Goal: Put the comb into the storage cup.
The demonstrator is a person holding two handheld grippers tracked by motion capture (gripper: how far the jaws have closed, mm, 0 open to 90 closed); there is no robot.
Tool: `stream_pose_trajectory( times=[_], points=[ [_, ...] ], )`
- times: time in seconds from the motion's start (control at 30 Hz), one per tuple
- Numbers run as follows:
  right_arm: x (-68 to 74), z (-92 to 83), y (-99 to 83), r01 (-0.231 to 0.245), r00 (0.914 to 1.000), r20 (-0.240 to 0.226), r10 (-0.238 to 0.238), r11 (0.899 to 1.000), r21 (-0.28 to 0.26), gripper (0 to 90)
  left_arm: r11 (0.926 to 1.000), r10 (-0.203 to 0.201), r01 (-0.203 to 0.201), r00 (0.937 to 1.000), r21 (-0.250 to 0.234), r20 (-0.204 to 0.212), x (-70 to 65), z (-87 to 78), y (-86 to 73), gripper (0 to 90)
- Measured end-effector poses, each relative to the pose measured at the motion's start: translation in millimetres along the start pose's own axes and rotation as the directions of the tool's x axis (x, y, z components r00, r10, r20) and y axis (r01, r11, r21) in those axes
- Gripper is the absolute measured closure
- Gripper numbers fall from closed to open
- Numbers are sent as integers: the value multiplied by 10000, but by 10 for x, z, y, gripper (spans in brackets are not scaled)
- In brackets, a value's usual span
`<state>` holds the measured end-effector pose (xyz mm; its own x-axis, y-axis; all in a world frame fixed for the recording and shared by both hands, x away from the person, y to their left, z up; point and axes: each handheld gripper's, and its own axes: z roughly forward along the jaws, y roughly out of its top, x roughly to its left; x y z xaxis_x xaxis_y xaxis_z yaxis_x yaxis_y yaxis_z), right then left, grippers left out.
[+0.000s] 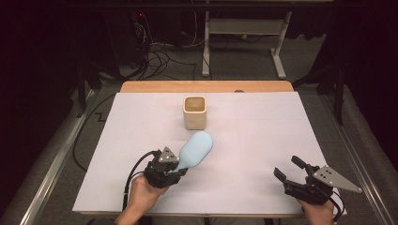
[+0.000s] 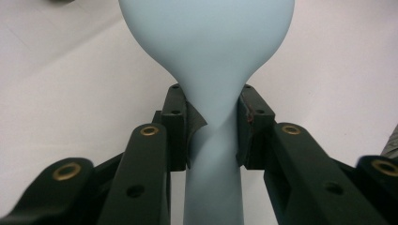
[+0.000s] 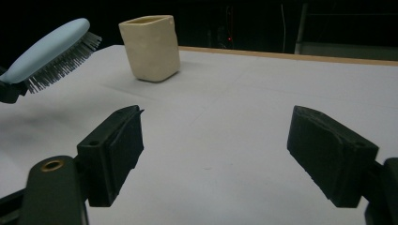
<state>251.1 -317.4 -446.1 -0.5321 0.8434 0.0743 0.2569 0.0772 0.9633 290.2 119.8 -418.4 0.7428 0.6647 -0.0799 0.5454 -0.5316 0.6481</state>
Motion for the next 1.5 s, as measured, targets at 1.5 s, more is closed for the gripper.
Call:
stream_pose_trajectory(
  times=[1.5],
  points=[
    [554, 517, 101, 350, 9787, -2037, -236, 9980, 524, 164, 9955, 664, -628, 9965, -706, 500, -224, 110, 198, 694]
  ],
)
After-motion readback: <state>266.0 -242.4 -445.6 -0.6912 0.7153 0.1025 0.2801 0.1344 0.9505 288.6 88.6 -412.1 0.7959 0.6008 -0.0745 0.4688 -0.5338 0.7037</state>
